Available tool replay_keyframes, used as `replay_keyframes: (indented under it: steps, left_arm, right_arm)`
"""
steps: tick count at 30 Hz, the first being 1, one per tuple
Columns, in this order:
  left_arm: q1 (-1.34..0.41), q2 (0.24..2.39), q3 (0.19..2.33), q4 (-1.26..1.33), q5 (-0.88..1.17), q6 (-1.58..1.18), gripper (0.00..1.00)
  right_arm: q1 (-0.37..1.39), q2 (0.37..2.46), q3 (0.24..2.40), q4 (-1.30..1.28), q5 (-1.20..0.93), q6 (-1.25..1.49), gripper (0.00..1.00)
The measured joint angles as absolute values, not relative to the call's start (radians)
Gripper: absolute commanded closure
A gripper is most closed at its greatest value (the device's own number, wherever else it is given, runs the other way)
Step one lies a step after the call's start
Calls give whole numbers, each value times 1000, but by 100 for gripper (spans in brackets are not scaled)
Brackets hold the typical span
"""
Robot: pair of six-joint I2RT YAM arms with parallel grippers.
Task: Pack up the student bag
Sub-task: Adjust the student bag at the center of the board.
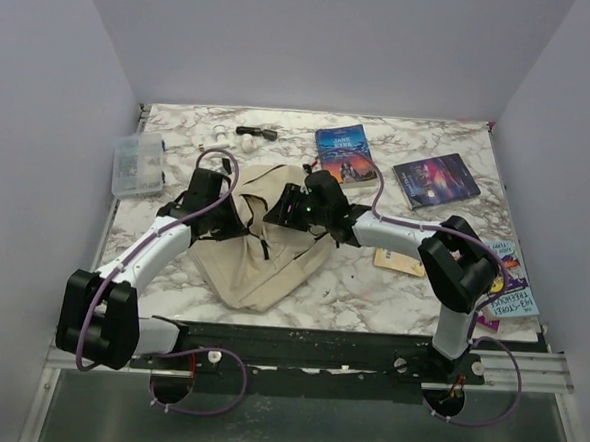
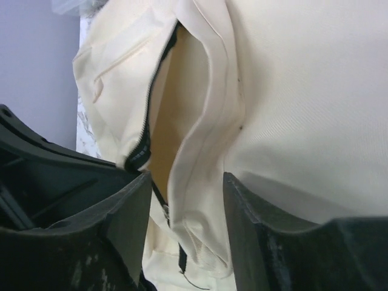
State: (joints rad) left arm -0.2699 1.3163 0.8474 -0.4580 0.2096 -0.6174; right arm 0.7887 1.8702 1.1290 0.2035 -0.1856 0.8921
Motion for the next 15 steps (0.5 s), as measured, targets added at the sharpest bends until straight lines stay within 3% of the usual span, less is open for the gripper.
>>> replay_keyframes:
  steps: [3,15]
  left_arm:
    - [-269,1266,784,-405,212,-628,100]
    - [-268,1155,671,-285,216,-654,100]
  right_arm:
    - [789,1870,1193,128,-189,823,30]
    - [789,1864,1305,-48,-254,739,34]
